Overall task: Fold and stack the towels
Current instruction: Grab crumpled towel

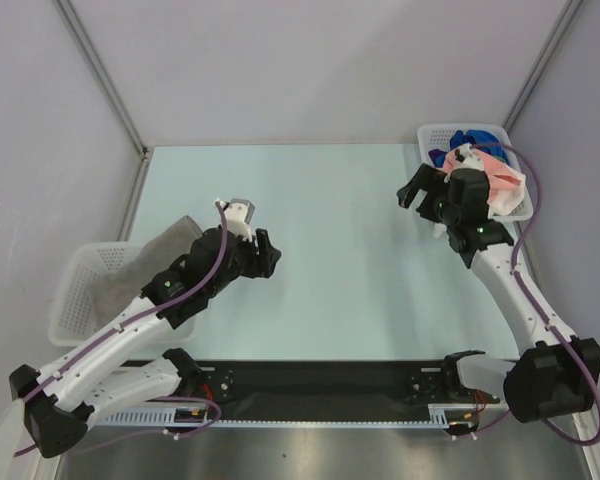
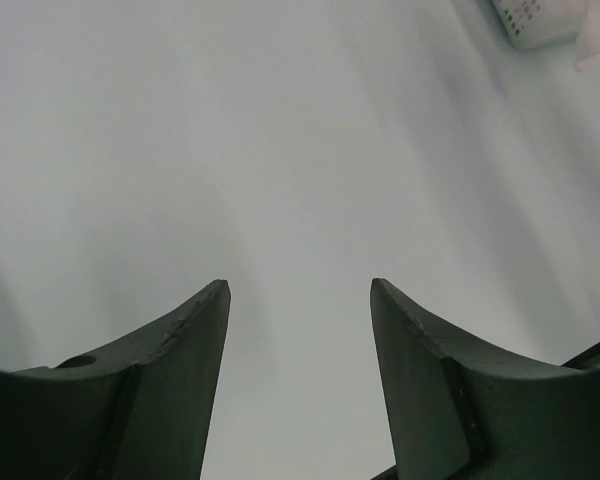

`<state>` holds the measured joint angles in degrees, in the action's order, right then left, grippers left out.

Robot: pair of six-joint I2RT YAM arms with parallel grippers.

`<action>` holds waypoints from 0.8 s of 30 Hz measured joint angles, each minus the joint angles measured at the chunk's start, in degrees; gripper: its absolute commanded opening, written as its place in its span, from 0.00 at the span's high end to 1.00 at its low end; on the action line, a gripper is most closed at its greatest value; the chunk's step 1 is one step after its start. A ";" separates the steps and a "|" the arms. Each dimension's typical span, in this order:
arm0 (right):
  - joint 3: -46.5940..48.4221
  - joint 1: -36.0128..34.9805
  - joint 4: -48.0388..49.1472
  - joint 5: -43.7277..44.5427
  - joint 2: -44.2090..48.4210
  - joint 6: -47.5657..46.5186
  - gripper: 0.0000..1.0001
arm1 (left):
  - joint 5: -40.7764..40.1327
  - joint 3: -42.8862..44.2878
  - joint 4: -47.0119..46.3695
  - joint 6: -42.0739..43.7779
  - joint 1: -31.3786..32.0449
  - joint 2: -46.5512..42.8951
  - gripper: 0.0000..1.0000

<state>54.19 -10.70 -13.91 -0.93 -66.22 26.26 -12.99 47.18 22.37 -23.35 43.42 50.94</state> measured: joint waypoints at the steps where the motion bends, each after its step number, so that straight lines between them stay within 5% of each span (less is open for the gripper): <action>1: 2.19 0.68 -0.48 0.57 -1.16 0.00 0.00 | 0.22 -0.13 -0.37 -0.13 0.00 -0.07 0.36; 13: 39.95 14.08 -4.98 16.96 -33.38 0.26 0.10 | 2.45 -0.37 -0.94 -0.22 0.09 -0.20 0.36; 24: 36.65 13.33 -9.64 22.93 -37.33 -3.39 0.22 | 4.37 -1.09 -1.42 -0.22 0.09 -0.72 0.36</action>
<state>90.85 2.63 -23.55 22.00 -103.55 22.87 -8.62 46.09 20.95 -23.57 43.51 50.22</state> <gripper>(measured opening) 0.792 0.643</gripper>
